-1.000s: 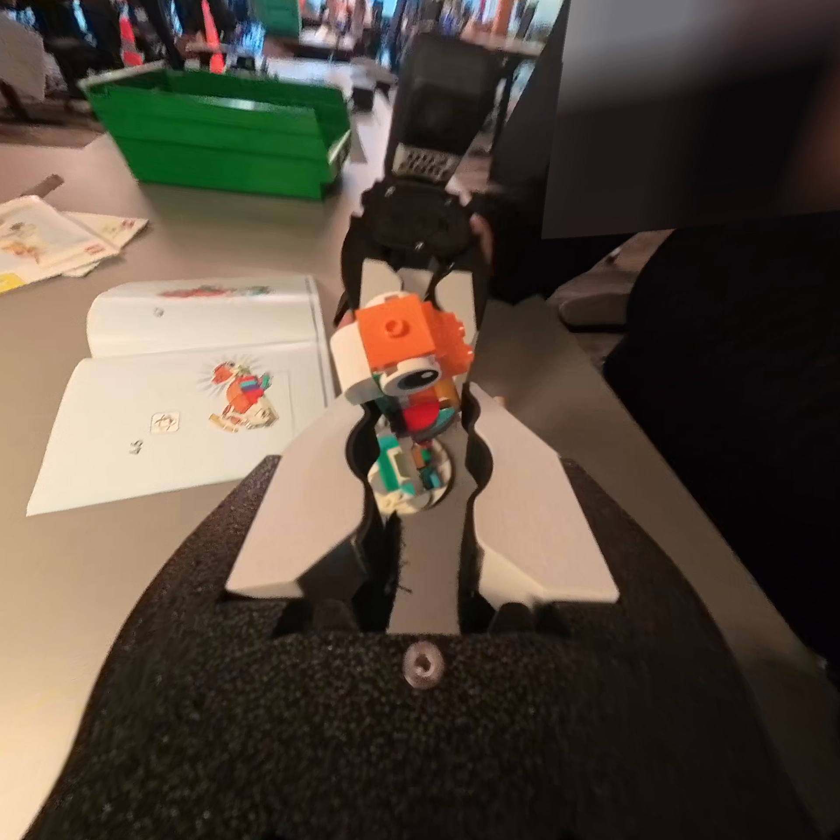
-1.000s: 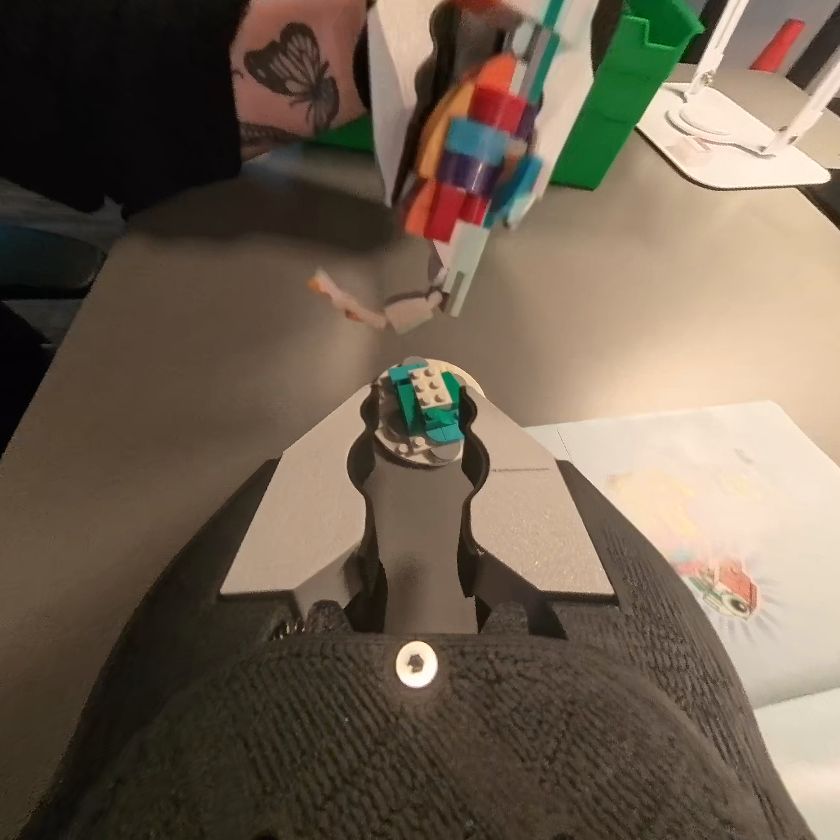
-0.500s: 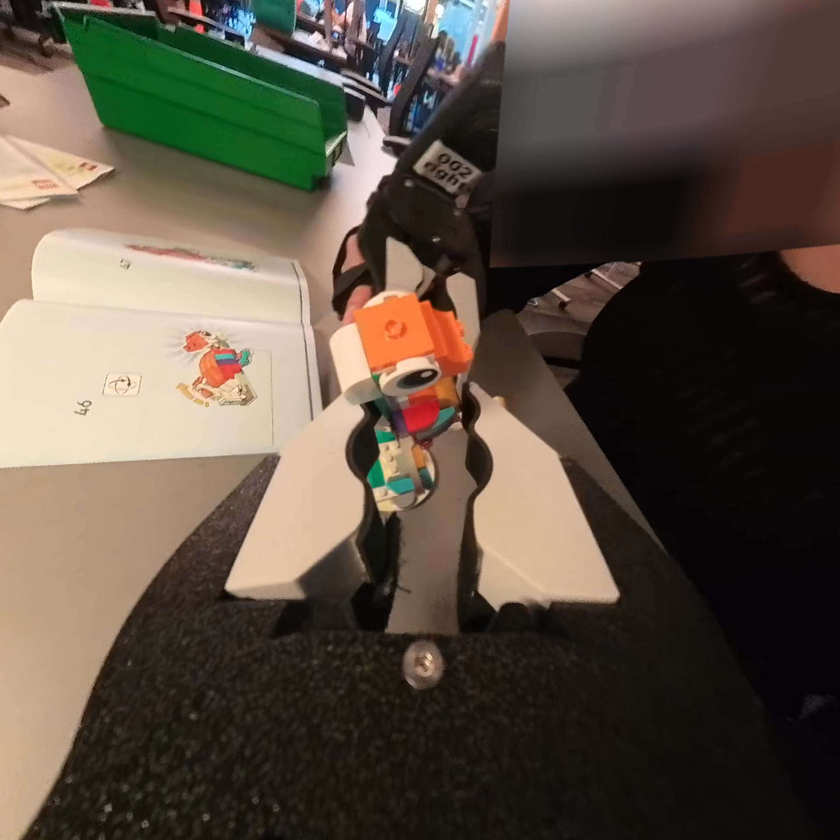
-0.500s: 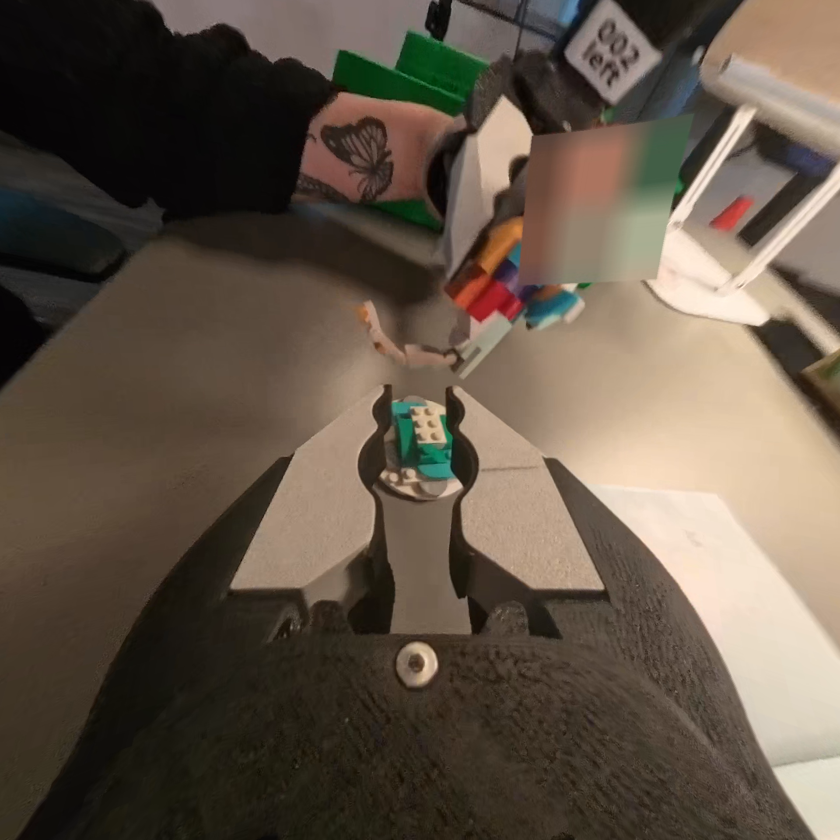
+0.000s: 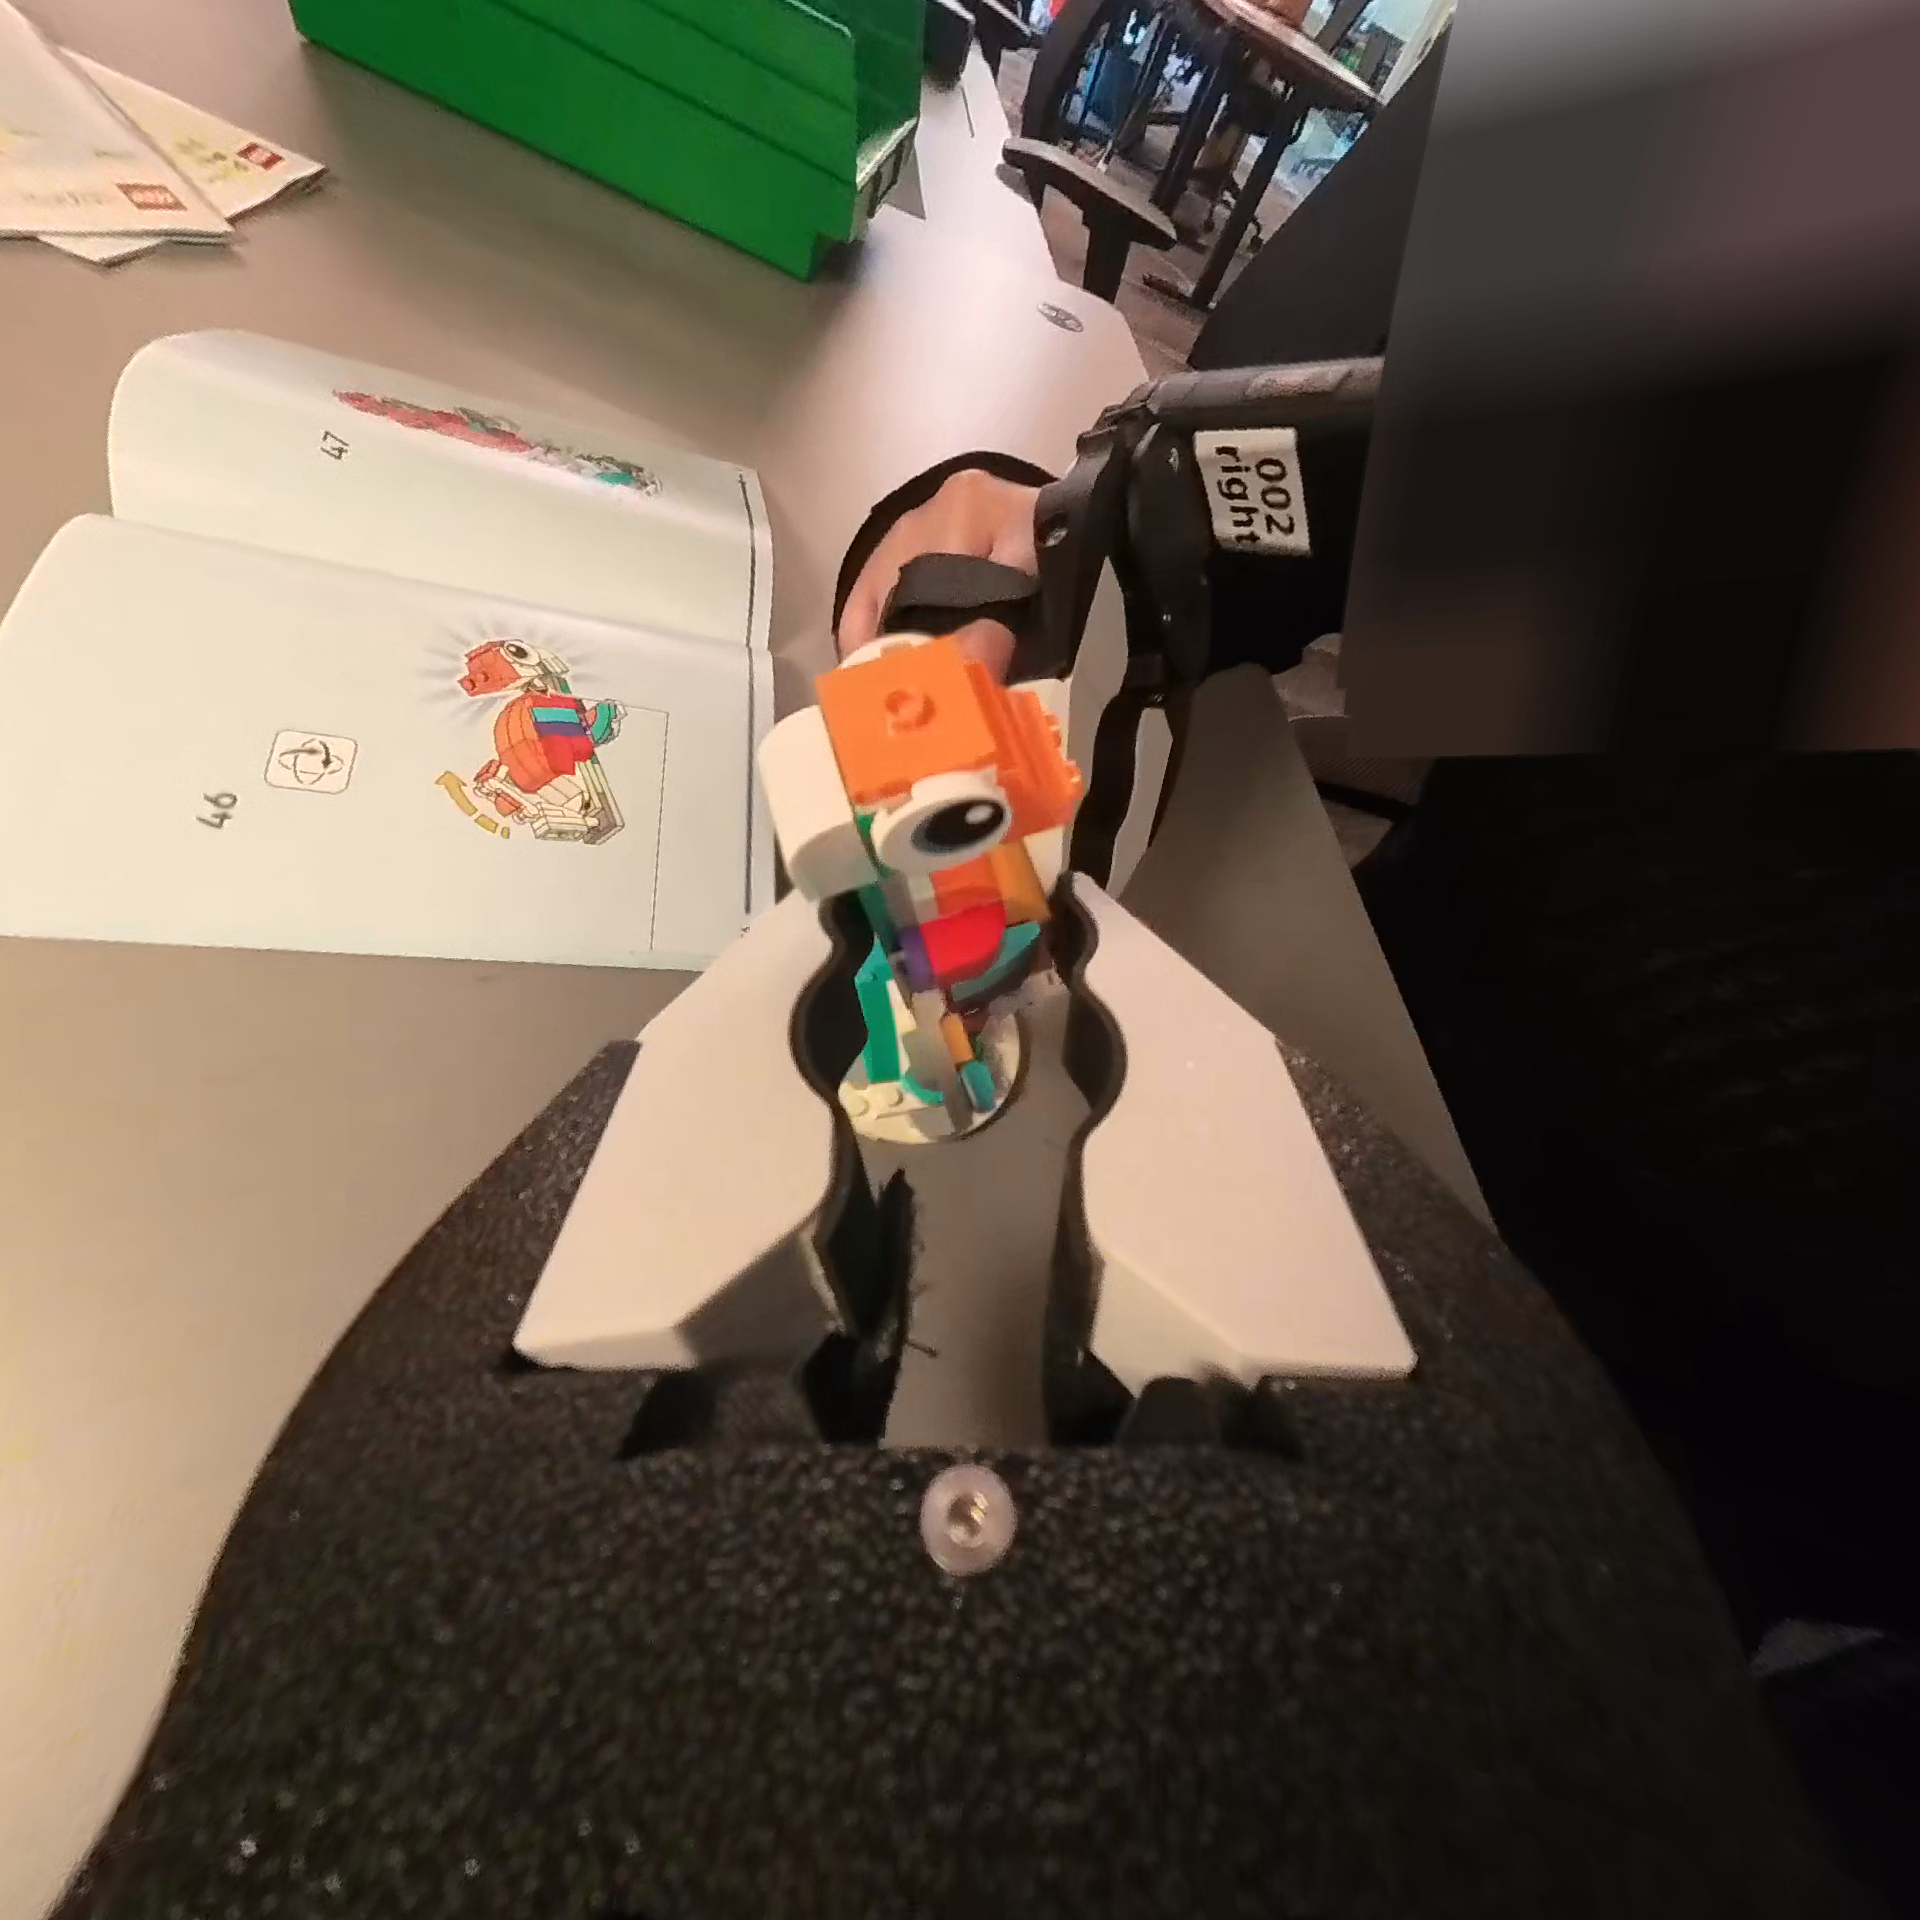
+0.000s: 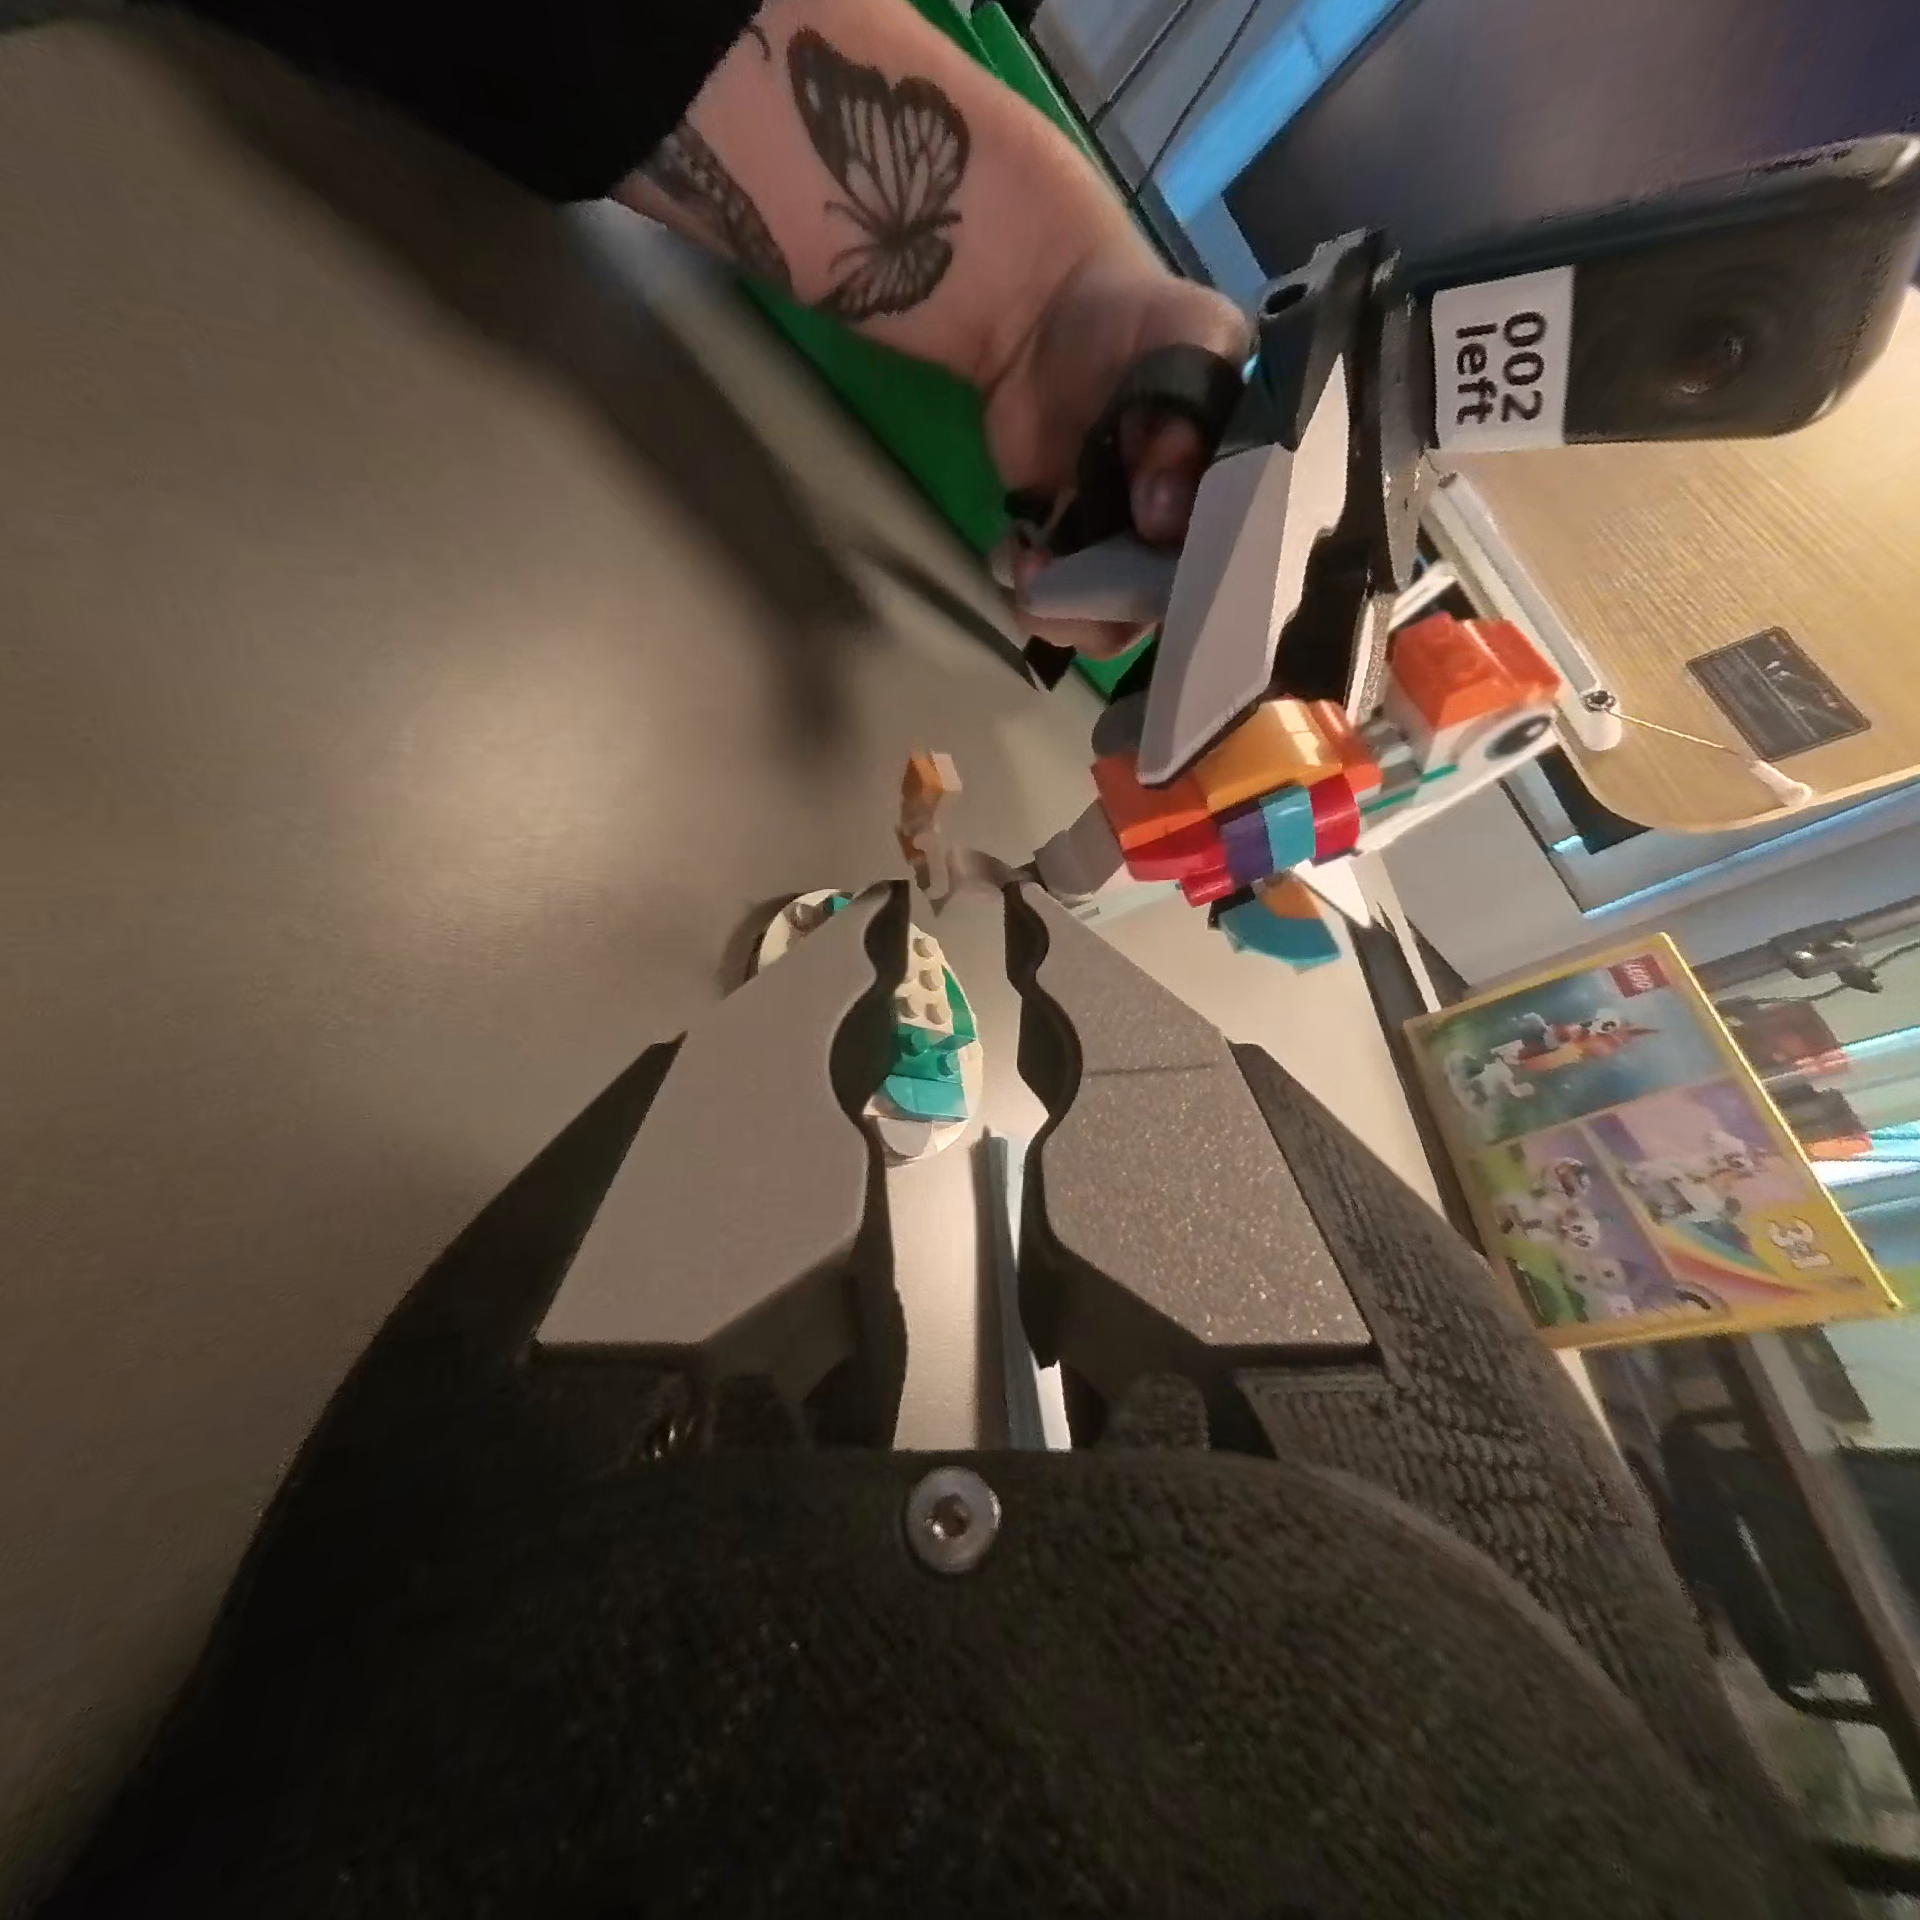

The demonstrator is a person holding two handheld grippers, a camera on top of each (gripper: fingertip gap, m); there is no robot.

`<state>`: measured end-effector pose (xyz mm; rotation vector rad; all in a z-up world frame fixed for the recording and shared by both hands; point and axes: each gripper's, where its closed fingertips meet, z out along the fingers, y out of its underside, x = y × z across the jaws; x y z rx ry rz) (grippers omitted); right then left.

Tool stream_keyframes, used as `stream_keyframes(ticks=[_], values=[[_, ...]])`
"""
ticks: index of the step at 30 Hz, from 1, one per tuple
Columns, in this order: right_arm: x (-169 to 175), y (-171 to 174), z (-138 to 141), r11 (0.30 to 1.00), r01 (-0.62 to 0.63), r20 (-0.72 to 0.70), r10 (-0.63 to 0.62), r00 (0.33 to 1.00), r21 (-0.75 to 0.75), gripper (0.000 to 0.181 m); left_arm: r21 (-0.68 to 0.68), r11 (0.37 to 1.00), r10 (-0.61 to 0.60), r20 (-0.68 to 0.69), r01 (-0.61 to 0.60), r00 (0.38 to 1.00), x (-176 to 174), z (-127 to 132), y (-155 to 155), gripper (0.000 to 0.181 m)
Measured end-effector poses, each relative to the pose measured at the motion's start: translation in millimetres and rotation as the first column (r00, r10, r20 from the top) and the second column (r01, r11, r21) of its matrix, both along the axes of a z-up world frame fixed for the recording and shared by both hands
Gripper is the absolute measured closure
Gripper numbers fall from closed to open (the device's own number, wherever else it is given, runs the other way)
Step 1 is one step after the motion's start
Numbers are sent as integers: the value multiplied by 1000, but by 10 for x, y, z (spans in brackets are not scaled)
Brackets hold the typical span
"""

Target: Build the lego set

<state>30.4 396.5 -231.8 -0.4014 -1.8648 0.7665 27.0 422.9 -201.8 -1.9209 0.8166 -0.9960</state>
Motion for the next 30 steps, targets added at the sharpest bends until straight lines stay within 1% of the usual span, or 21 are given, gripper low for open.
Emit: stream_keyframes(ticks=[8, 12, 15, 18, 21, 24, 30], values=[[-23, -13, 17, 993, 13, -72, -5, 997, 120, 163, -39, 999, 24, 11, -24, 1000, 55, 13, 27, 149], [-23, -17, -21, 987, 13, -69, -2, 998, 163, 166, -40, 999, 23, -3, -23, 1000, 75, -22, 33, 149], [-9, 3, -20, 990, 13, -54, -5, 999, 138, 166, -34, 999, 34, -15, -34, 999, 68, -25, 42, 149], [6, 18, 6, 994, 9, -43, -5, 999, 105, 161, -21, 997, 69, -71, -70, 995, 13, -56, 65, 150], [-2, 28, -11, 993, 16, -34, -12, 999, 115, 165, -20, 997, 67, -56, -68, 996, 12, -25, 39, 150], [-10, 3, -35, 994, 10, -8, -10, 1000, 110, 166, -28, 997, 68, -66, -70, 995, -1, -53, 15, 150], [-25, 0, -83, 1000, 25, 84, -25, 996, 0, 167, 10, 994, 107, -125, -106, 986, -18, -105, 10, 149]])
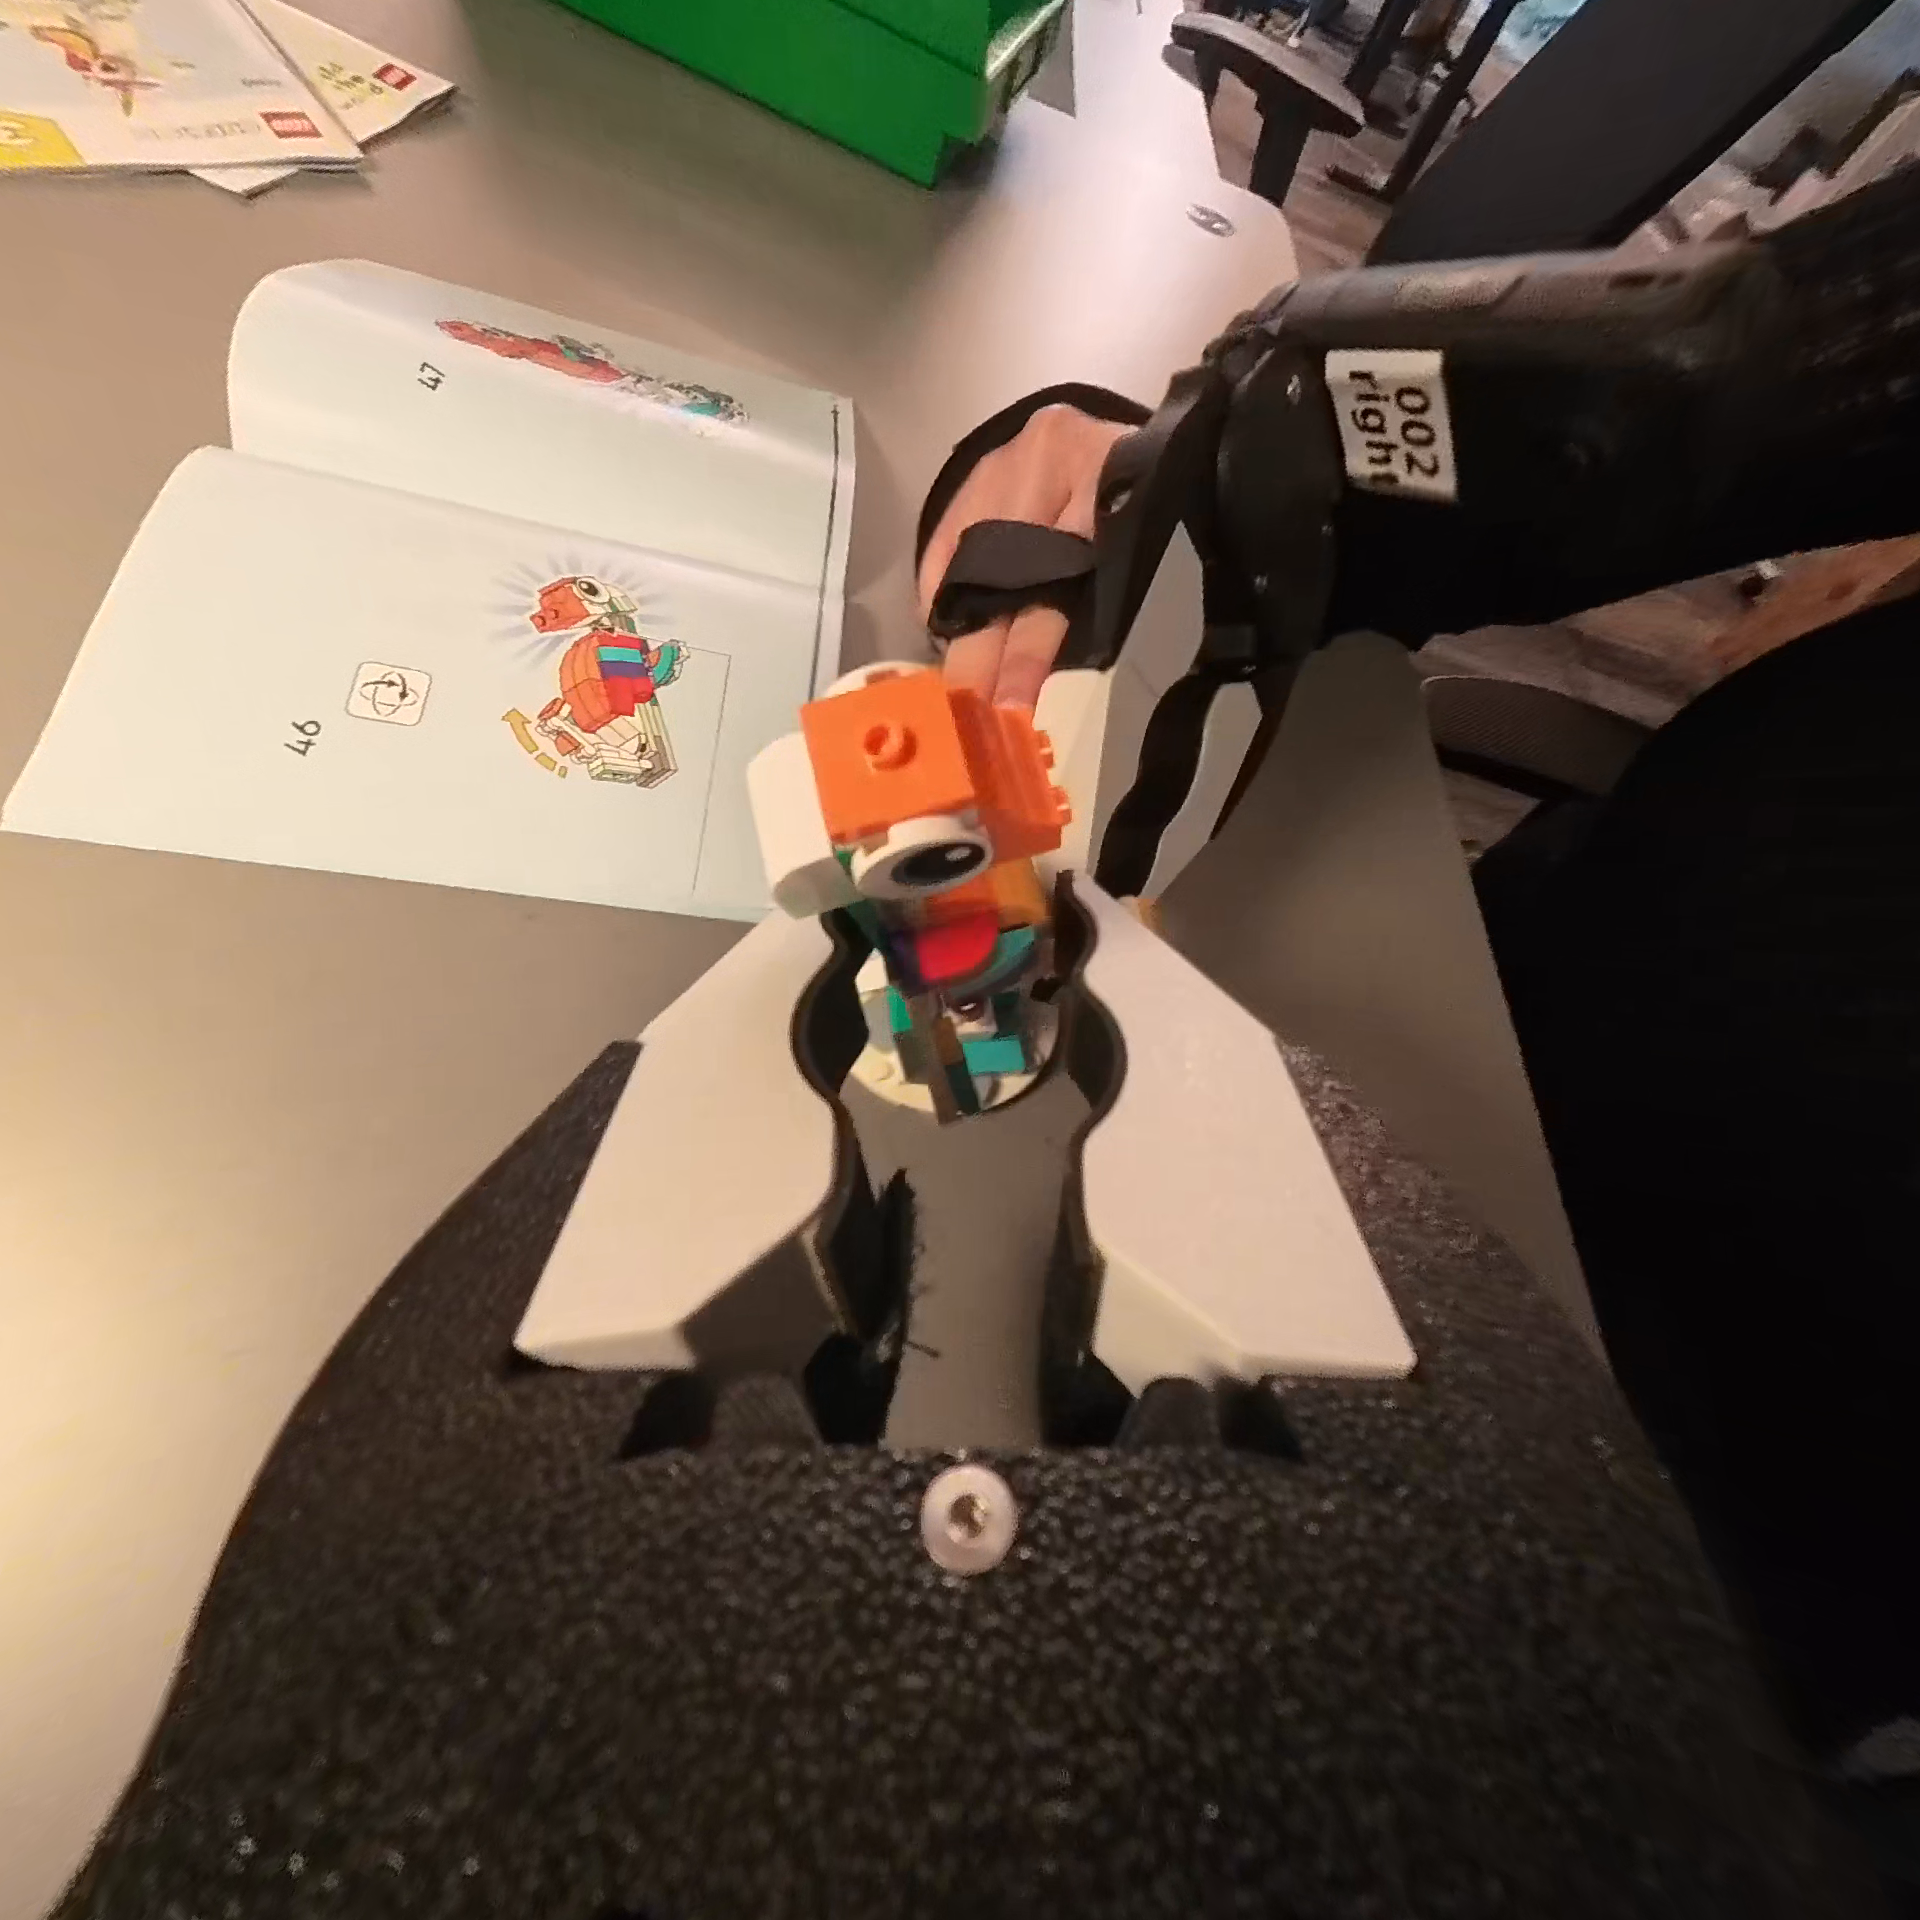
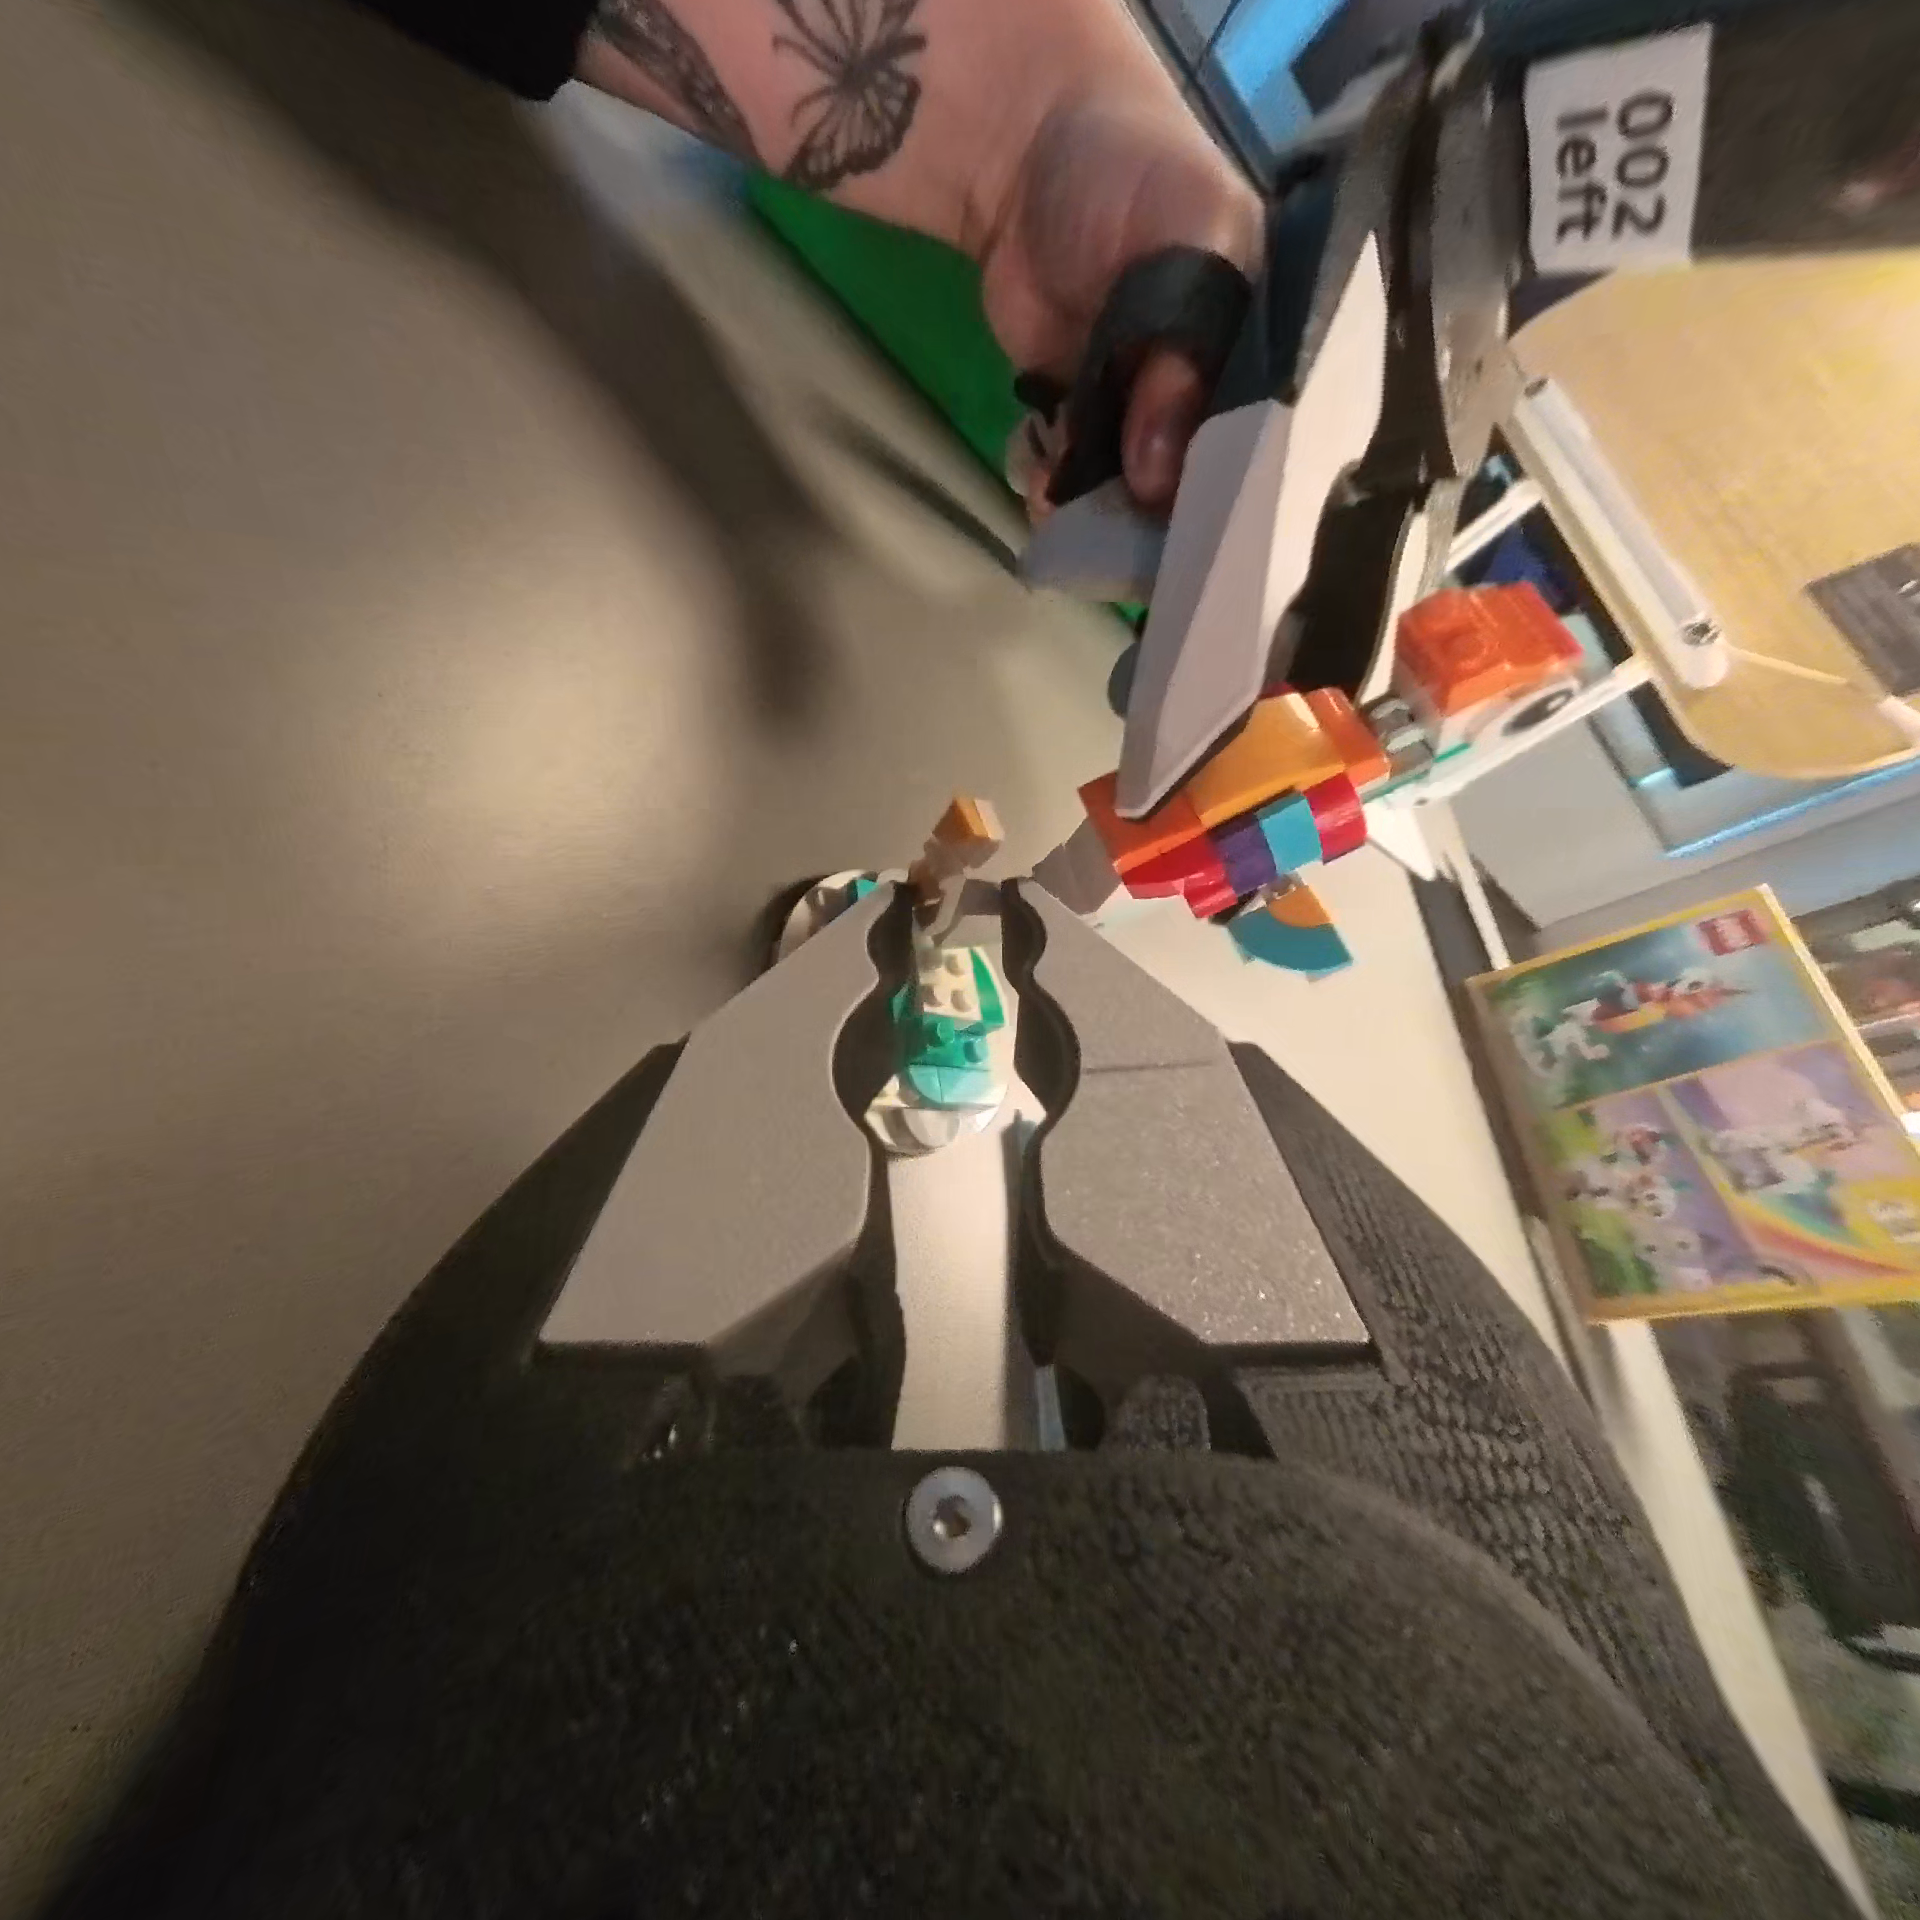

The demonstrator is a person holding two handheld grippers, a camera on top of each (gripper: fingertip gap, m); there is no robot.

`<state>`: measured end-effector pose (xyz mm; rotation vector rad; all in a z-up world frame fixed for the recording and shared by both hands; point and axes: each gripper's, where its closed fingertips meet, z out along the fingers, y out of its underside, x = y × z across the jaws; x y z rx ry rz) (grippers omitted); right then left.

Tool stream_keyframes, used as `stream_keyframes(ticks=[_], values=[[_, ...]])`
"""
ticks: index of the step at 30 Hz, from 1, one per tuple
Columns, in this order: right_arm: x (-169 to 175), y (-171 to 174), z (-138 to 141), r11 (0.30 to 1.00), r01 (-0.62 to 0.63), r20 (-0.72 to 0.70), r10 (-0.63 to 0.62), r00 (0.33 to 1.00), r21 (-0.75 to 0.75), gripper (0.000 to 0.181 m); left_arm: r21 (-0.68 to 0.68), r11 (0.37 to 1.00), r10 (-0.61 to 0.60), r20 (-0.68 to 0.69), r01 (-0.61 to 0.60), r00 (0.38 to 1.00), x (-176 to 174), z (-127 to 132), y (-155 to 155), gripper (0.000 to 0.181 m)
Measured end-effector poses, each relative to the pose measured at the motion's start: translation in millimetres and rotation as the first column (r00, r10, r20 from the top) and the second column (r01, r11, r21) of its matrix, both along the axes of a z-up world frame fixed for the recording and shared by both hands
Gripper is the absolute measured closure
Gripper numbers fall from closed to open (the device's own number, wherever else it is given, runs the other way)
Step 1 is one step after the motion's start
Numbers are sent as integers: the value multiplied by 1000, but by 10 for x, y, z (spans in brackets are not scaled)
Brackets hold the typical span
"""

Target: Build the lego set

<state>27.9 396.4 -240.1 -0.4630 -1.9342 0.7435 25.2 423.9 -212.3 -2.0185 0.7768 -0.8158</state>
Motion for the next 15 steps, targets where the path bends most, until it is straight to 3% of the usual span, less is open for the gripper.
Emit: stream_keyframes(ticks=[8, 15], values=[[-34, 20, 57, 986, 31, 74, -19, 997, -162, 168, 156, 987, 60, -184, -31, 981, 9, 46, 23, 148], [-50, -25, -8, 982, 49, 145, -22, 989, -181, 167, 120, 992, 53, -216, -27, 975, -10, -25, -19, 149]])
